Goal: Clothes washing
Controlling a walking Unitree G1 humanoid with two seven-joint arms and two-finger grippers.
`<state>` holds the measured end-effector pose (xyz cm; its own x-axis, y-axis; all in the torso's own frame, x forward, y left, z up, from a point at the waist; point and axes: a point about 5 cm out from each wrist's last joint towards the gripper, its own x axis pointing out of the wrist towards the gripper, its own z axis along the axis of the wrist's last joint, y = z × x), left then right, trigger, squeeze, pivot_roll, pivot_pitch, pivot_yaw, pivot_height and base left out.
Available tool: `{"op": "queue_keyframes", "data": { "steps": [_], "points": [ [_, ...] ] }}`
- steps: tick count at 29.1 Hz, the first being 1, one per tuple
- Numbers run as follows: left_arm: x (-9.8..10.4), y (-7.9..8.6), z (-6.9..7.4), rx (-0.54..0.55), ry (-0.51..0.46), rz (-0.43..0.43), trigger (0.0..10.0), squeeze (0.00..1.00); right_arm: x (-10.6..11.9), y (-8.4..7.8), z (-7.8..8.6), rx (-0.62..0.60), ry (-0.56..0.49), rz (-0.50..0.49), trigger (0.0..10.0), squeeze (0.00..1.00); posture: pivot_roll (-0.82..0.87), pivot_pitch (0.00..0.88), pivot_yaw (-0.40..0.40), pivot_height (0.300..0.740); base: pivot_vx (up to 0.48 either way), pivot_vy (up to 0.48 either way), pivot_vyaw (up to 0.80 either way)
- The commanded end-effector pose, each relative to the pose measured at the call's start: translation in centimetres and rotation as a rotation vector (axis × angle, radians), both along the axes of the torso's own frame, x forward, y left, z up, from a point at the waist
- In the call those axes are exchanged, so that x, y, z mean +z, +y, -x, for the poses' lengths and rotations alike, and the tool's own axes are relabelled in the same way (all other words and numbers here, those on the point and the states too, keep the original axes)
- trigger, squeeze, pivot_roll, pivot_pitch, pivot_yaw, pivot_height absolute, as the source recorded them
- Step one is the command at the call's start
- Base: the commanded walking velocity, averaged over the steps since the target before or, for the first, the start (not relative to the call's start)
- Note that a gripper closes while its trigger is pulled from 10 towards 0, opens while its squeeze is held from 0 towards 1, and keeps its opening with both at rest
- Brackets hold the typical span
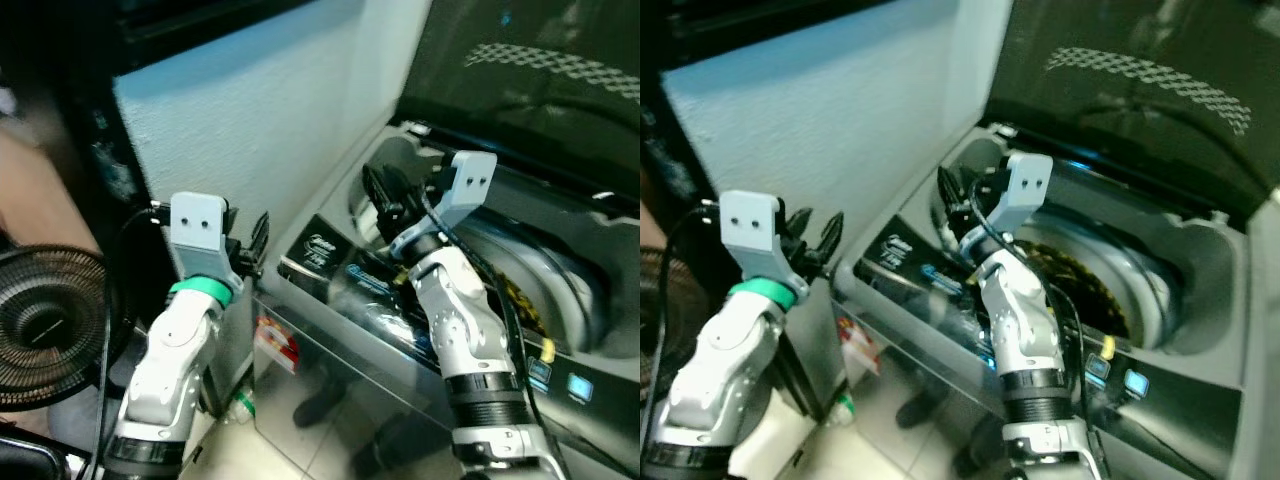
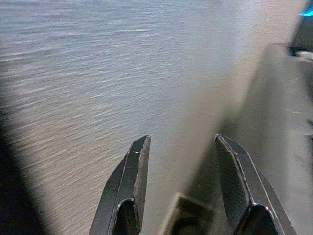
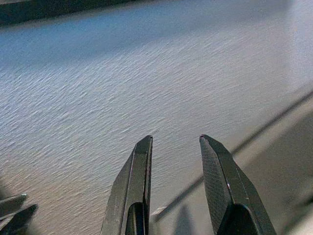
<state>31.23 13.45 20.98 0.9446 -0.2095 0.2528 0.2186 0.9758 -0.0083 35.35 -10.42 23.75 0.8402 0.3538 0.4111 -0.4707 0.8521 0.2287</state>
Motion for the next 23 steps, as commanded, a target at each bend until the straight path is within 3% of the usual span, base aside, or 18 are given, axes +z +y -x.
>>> {"op": "queue_keyframes", "data": {
  "steps": [1,4,7,14,23],
  "points": [
    [-0.5,-0.3,0.2,-0.024,0.014,-0.003,10.0,0.0,-0.5,-0.6,0.0,-0.003,0.012,-0.009,10.0,0.0,0.07,0.027,-0.038,0.74,0.0,0.0,0.8],
    [-0.4,-0.5,0.9,-0.101,0.006,0.012,10.0,0.0,-0.7,-1.4,0.5,0.015,0.007,0.002,10.0,0.0,0.06,0.027,-0.039,0.74,0.0,0.0,0.8],
    [-0.3,-0.6,2.4,-0.186,0.003,0.011,10.0,0.0,-1.1,-1.8,2.1,0.096,-0.009,0.035,10.0,0.0,0.06,0.031,-0.039,0.74,0.0,0.0,0.8],
    [-0.2,0.1,3.3,-0.167,-0.002,0.019,10.0,0.0,-1.5,-1.9,3.5,0.129,0.005,-0.007,10.0,0.0,0.06,0.022,-0.035,0.74,0.0,0.0,0.8],
    [-0.7,1.4,6.1,-0.116,0.023,0.036,10.0,0.0,-2.4,-2.5,6.6,0.177,0.029,-0.034,10.0,0.0,0.05,0.014,-0.028,0.74,0.0,0.0,0.8]
  ]
}}
